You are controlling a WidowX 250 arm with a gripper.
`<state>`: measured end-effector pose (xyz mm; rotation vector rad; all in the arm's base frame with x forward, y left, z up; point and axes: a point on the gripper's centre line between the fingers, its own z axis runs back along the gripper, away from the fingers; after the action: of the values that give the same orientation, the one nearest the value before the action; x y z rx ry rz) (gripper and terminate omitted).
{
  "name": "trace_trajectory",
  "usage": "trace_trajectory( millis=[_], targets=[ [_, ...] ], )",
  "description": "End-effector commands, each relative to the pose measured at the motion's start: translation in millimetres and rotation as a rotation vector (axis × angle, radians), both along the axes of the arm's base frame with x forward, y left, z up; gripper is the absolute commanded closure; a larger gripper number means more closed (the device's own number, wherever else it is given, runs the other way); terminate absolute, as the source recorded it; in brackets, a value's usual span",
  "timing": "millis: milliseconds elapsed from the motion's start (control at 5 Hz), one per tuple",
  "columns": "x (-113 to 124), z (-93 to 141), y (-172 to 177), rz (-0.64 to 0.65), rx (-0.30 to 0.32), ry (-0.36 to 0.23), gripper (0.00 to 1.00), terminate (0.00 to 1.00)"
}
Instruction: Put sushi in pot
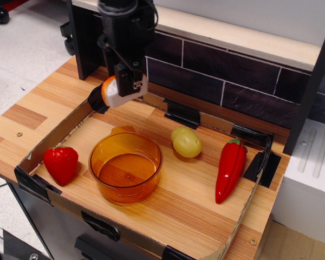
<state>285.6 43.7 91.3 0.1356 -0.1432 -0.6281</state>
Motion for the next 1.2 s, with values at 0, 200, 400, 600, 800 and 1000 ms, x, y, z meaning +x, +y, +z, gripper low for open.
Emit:
trace_trajectory(
  millis=[0,200,400,600,800,1000],
  targets=[
    [-31,17,-25,-0.157,-0.052,-0.001,1.00,0.00],
    [-42,8,-30,-0.204,-0.099,0.110,1.00,0.00],
    [-48,0,-31,-0.208,-0.104,0.166,1.00,0.00],
    [-52,-10,-31,-0.199,-0.084,0.173,1.00,0.00],
    [-54,-21,-32,-0.202,-0.065,0.174,1.00,0.00],
    [-55,-33,-33,-0.216,-0.035,0.167,1.00,0.00]
  ],
)
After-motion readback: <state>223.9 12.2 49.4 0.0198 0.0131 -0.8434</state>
